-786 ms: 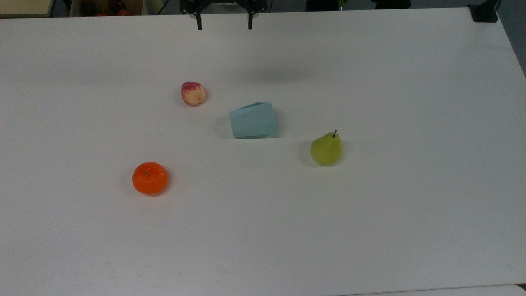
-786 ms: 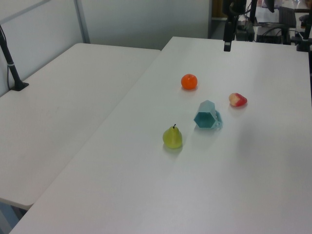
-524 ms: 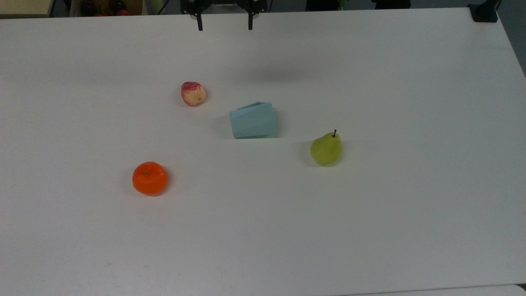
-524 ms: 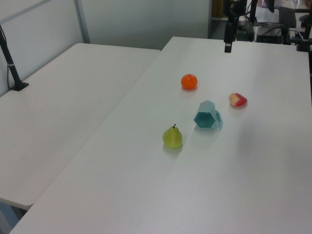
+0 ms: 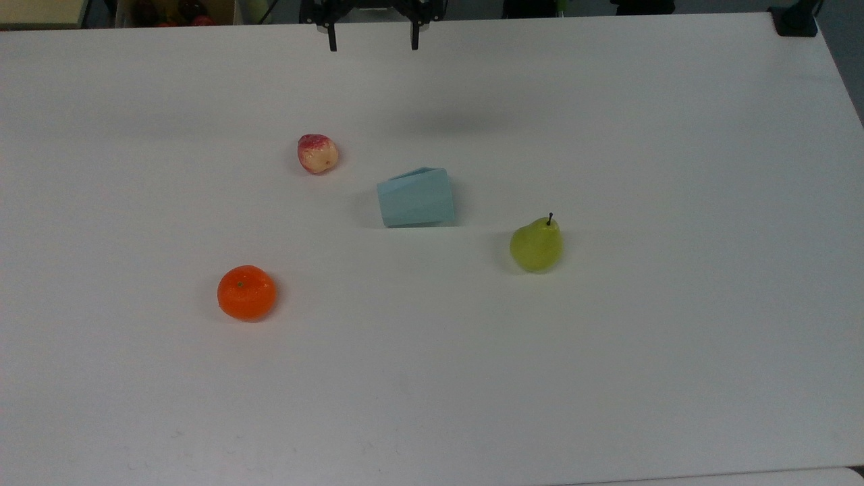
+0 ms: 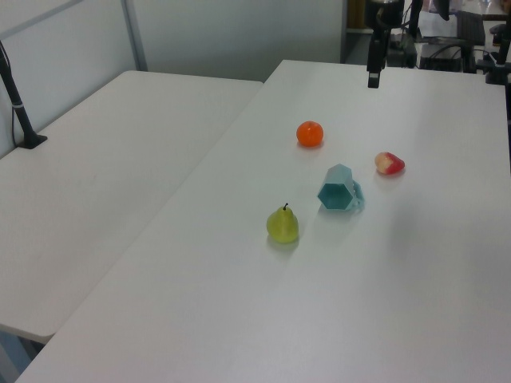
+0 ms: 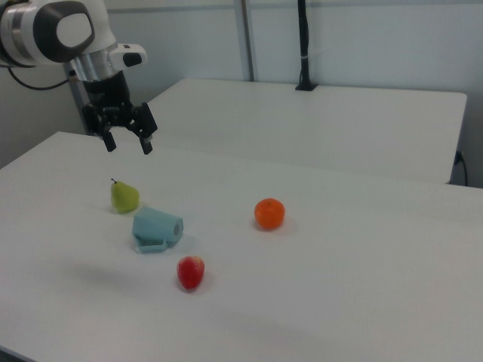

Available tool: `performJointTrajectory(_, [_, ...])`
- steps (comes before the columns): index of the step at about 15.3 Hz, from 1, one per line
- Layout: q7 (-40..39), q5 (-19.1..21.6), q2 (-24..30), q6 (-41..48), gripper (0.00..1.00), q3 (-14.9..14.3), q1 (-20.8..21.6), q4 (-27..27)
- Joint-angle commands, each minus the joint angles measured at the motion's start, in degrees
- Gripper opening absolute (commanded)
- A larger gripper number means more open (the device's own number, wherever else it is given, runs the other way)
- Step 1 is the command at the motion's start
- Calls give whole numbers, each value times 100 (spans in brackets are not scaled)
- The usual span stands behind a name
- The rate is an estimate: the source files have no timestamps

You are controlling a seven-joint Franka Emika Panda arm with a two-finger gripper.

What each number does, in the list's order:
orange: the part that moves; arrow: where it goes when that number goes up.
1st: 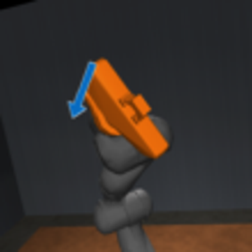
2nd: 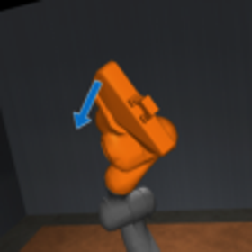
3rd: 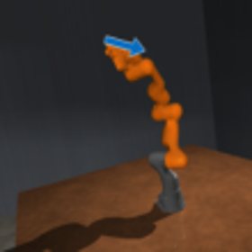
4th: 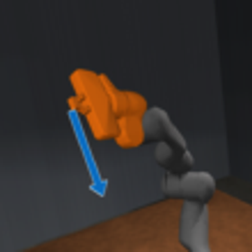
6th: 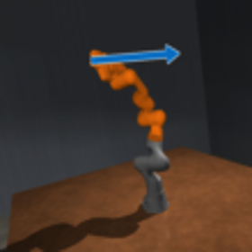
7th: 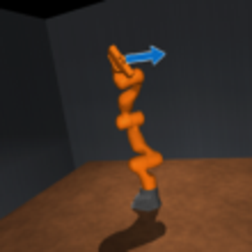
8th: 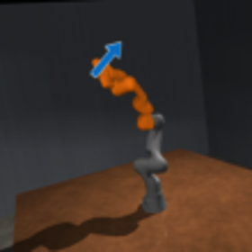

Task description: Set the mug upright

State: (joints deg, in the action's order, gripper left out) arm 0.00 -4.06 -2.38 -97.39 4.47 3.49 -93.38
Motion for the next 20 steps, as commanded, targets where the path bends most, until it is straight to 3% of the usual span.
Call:
performJointTrajectory(1, [-35, -795, -43, 63, 100, 62, 493, -101])
performJointTrajectory(5, [675, -1727, -341, 63, 100, 89, 1117, -136])
performJointTrajectory(13, [2721, -3484, -1606, 36, 100, 106, 2058, -172])
performJointTrajectory(20, [4007, -4699, -2583, 36, 100, 106, 2314, -154])
